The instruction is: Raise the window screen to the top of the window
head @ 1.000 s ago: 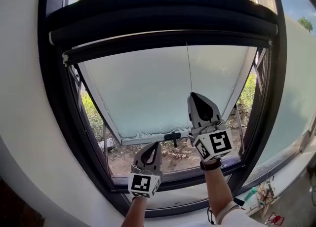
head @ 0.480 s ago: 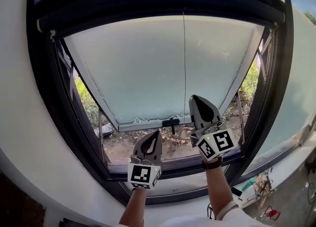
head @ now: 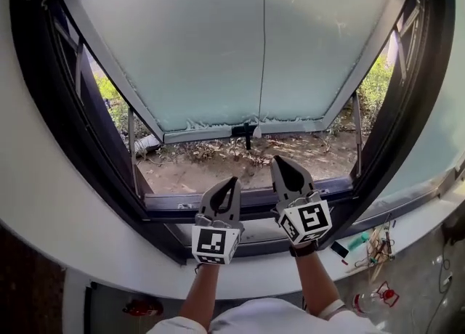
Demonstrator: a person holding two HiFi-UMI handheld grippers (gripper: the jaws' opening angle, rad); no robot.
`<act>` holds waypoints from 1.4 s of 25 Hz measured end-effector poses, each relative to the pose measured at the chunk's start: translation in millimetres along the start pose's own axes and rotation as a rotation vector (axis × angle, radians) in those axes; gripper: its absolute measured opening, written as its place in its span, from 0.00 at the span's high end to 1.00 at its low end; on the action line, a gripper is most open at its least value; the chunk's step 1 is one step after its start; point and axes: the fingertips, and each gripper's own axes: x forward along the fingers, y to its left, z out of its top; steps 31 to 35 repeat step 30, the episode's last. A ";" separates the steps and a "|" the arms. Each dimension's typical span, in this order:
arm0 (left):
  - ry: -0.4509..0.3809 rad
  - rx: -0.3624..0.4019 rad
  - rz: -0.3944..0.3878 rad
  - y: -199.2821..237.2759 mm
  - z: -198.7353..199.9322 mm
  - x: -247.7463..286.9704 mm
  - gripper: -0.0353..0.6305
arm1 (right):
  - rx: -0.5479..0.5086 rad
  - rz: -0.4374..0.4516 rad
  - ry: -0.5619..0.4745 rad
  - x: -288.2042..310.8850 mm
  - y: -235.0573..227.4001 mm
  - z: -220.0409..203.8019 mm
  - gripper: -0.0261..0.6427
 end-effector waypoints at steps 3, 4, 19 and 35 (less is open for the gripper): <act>0.054 -0.029 0.032 -13.3 -30.1 -13.4 0.94 | 0.037 0.015 0.069 -20.8 10.1 -36.2 0.96; 0.077 -0.033 0.036 -18.4 -39.3 -18.2 0.94 | 0.054 0.017 0.091 -28.2 12.6 -46.1 0.96; 0.202 -0.095 0.094 -41.6 -89.3 -78.2 0.94 | 0.156 0.033 0.258 -85.3 43.3 -116.8 0.96; 0.228 -0.097 0.066 -53.9 -97.7 -82.9 0.94 | 0.160 0.026 0.287 -98.1 46.3 -128.1 0.96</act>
